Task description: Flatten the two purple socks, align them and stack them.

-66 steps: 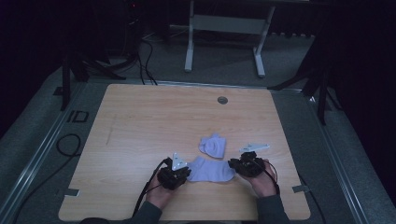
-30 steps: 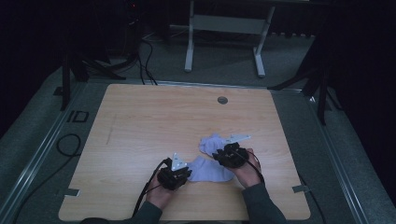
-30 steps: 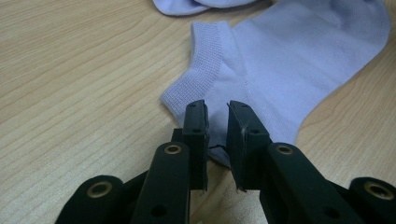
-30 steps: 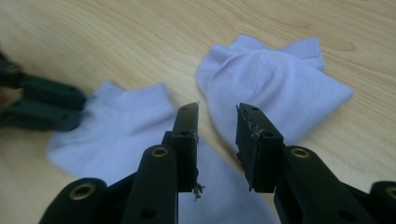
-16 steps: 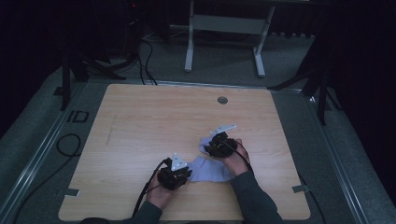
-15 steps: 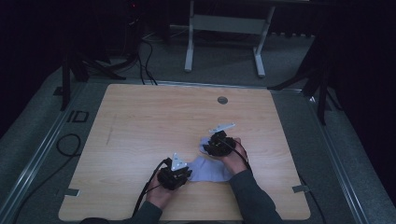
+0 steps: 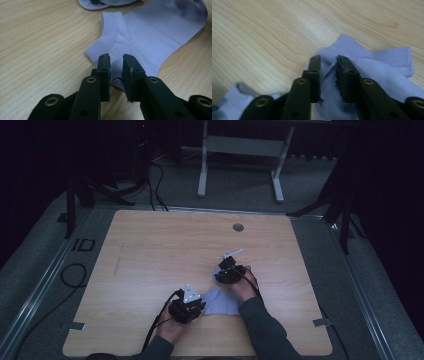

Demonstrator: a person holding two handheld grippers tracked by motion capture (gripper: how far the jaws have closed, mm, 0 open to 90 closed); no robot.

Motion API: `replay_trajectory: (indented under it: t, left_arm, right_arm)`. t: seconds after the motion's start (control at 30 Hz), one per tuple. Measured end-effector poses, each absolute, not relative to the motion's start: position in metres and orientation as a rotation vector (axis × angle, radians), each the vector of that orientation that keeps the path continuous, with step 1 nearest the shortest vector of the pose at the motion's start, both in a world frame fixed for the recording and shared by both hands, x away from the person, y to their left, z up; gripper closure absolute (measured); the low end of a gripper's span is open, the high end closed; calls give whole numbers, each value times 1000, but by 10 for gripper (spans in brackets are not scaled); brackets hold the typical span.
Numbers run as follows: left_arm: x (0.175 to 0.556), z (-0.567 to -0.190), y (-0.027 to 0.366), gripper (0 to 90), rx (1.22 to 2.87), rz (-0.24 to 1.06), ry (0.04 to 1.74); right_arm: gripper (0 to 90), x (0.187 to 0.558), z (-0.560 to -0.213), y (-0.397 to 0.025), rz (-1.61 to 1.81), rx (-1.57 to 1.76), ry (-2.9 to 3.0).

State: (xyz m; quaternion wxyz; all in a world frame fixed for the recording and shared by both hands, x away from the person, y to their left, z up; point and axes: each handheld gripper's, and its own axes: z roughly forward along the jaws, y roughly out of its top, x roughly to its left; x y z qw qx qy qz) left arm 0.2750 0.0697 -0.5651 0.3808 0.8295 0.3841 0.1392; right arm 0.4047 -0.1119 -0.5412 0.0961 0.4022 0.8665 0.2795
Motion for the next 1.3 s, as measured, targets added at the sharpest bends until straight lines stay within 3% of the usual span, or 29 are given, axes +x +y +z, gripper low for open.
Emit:
replay_trajectory:
  t: [0.33, 1.3]
  left_arm:
    - [275, -565, 70, 765, 2117, 355, 979]
    - [275, -565, 70, 757, 2119, 354, 976]
  right_arm:
    - [870, 405, -539, -112, 841, 1190, 2569]
    - [875, 393, -530, -117, 957, 1165, 2618]
